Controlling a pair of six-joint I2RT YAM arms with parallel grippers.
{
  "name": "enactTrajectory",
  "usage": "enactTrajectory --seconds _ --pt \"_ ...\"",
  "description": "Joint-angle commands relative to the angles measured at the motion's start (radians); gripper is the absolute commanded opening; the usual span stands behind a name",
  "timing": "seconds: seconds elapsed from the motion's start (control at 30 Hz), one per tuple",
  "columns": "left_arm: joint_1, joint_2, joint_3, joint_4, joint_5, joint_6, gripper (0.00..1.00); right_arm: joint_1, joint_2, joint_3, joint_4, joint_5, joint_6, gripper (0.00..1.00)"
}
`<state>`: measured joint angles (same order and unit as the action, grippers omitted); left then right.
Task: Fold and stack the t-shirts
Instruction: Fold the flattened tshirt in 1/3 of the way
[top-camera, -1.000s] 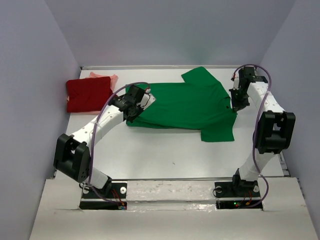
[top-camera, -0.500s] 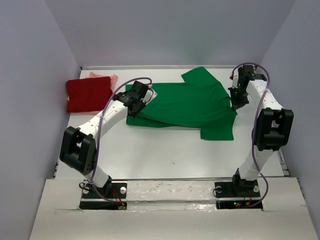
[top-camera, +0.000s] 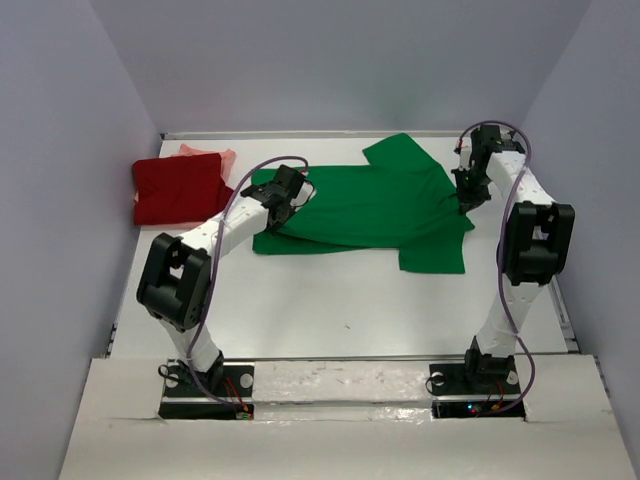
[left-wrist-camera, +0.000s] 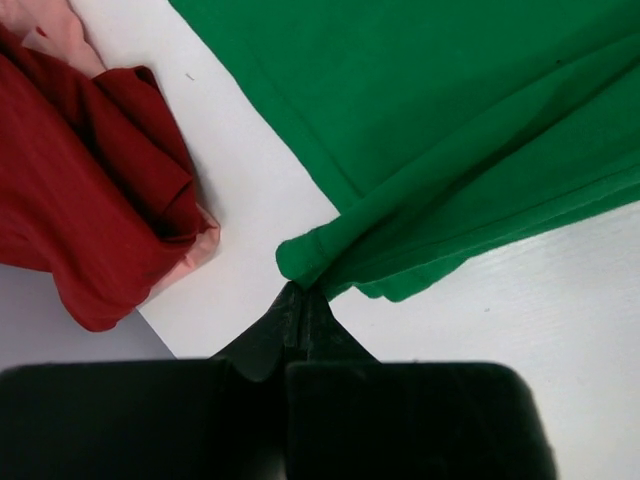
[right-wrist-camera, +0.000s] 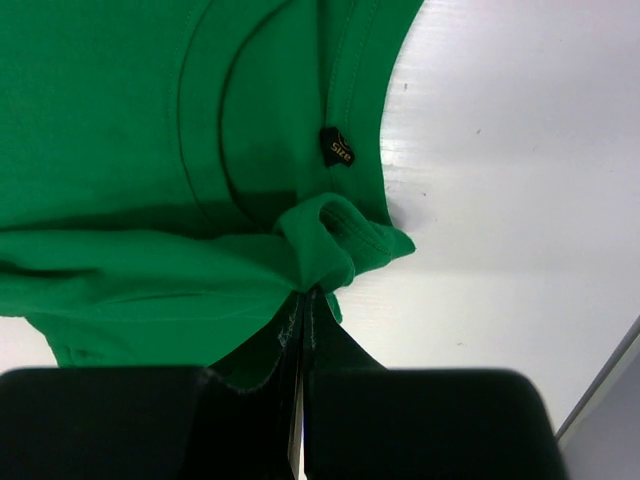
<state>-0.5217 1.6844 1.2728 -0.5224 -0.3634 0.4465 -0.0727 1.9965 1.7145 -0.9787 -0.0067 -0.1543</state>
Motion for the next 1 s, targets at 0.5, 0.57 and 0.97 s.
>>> enactTrajectory --seconds 0.5,0.57,0.97 --pt "-0.008 0.225 0.119 0.061 -0.167 -0.032 0.0 -0.007 0.14 0.194 0.014 -0.016 -0.036 0.0" --pt "-0.006 0.236 0.119 0.065 -0.181 -0.037 0.0 -0.007 0.151 0.209 0.009 -0.024 -0.037 0.0" --pt "-0.018 0.348 0.142 0.064 -0.27 -0.069 0.0 -0.007 0.193 0.24 0.002 -0.038 -0.048 0.0"
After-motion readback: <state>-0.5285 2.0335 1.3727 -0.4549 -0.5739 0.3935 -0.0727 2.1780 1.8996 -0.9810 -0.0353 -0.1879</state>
